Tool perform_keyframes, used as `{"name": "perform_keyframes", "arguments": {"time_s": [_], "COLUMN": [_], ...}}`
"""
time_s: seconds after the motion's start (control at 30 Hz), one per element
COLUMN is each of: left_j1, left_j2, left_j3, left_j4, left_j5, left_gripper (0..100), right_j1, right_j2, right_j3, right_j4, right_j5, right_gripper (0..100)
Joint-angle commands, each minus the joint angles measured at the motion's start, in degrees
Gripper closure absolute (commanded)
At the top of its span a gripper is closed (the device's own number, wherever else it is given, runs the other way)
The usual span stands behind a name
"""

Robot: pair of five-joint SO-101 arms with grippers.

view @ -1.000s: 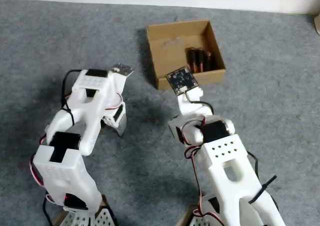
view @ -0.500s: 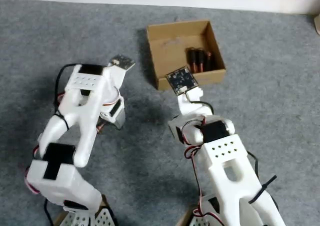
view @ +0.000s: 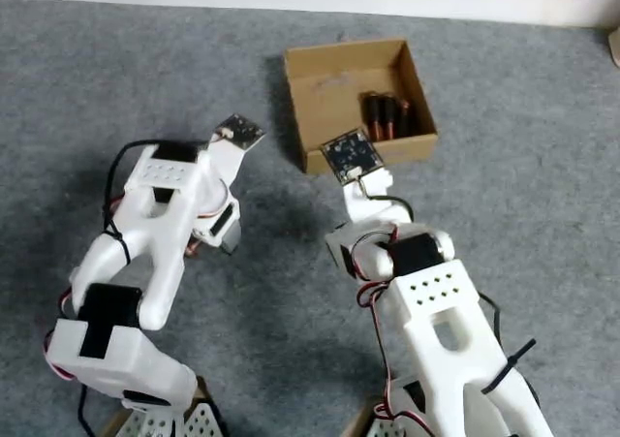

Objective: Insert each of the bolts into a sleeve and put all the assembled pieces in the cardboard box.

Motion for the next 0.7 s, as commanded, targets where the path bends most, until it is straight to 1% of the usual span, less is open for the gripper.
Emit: {"name": "perform_keyframes", "arguments": {"time_s": [0.0, 0.13, 0.3, 0.53, 0.6, 0.67], "left_j1": [-1.8, -3.1, -3.2, -3.1, -3.1, -2.9], "left_j2": [-2.7, -2.7, -2.7, -2.7, -2.7, -2.7], "left_j3": [1.1, 2.8, 4.8, 10.9, 12.3, 12.5], "left_j4": [-3.8, -6.2, -6.1, -6.1, -6.1, -6.1], "left_j5": [-3.8, -4.8, -4.7, -4.6, -4.6, -4.7], "left_gripper": [78, 78, 79, 80, 86, 99], "right_j1": [-0.7, -0.7, -0.7, -0.7, -0.7, -0.7], "right_j2": [-1.4, -1.4, -1.4, -1.4, -1.4, -1.4], "right_j3": [-0.1, -0.1, -0.1, -0.1, -0.1, -0.1], "right_j4": [-1.9, -1.9, -1.9, -1.9, -1.9, -1.9], "right_j5": [0.7, 0.7, 0.7, 0.7, 0.7, 0.7], "right_gripper": [99.3, 99.3, 99.3, 99.3, 99.3, 99.3]}}
